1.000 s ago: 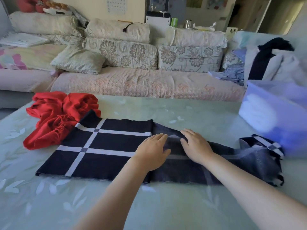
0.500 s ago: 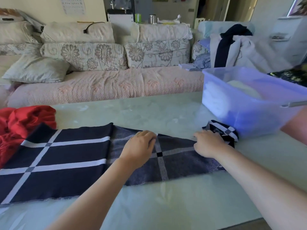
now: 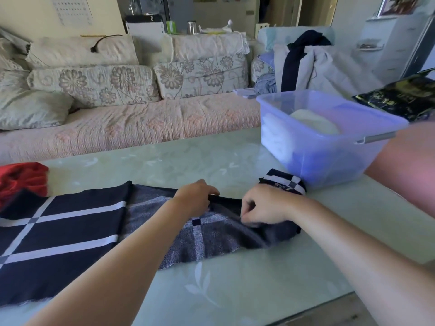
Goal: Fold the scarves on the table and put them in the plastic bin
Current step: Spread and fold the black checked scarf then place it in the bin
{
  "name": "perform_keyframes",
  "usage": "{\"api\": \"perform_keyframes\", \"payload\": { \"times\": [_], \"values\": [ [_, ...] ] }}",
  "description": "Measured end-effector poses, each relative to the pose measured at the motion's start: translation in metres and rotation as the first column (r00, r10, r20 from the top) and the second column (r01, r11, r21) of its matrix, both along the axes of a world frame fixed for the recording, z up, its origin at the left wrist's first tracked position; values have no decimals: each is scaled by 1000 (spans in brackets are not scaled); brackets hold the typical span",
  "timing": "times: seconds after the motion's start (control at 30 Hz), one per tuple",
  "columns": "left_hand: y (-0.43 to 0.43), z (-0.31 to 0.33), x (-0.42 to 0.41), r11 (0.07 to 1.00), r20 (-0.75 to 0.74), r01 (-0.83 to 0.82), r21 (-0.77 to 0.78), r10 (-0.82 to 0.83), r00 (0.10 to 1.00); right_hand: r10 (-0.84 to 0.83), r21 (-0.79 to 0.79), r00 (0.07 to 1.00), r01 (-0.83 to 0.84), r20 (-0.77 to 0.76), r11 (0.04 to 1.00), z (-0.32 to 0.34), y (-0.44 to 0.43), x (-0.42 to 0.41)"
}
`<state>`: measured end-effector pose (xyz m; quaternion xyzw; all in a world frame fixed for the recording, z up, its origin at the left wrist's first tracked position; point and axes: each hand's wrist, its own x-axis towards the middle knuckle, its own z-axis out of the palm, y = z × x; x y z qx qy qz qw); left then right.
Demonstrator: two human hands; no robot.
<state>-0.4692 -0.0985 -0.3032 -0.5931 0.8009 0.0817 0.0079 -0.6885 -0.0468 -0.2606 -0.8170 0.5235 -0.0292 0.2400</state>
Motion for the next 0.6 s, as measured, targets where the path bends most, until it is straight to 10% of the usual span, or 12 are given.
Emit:
{"api": "perform_keyframes", "payload": {
  "times": [0.1, 0.23, 0.4, 0.6],
  "values": [
    [-2, -2, -1, 999, -8, 16, -32, -17, 1000, 72, 172, 997, -68, -18, 983, -2, 2, 5],
    [-4, 0, -3, 994, 20, 73, -76, -72, 997, -143, 31, 974, 140, 173, 990, -13, -19, 3],
    [-5, -3, 2, 985, -31, 128, -119, -132, 991, -89, -37, 970, 82, -225, 996, -21, -29, 9],
    [-10, -9, 8, 976, -81, 122, -182, -138, 987, -188, -154, 948, 152, -256, 976, -17, -51, 10]
  ]
}}
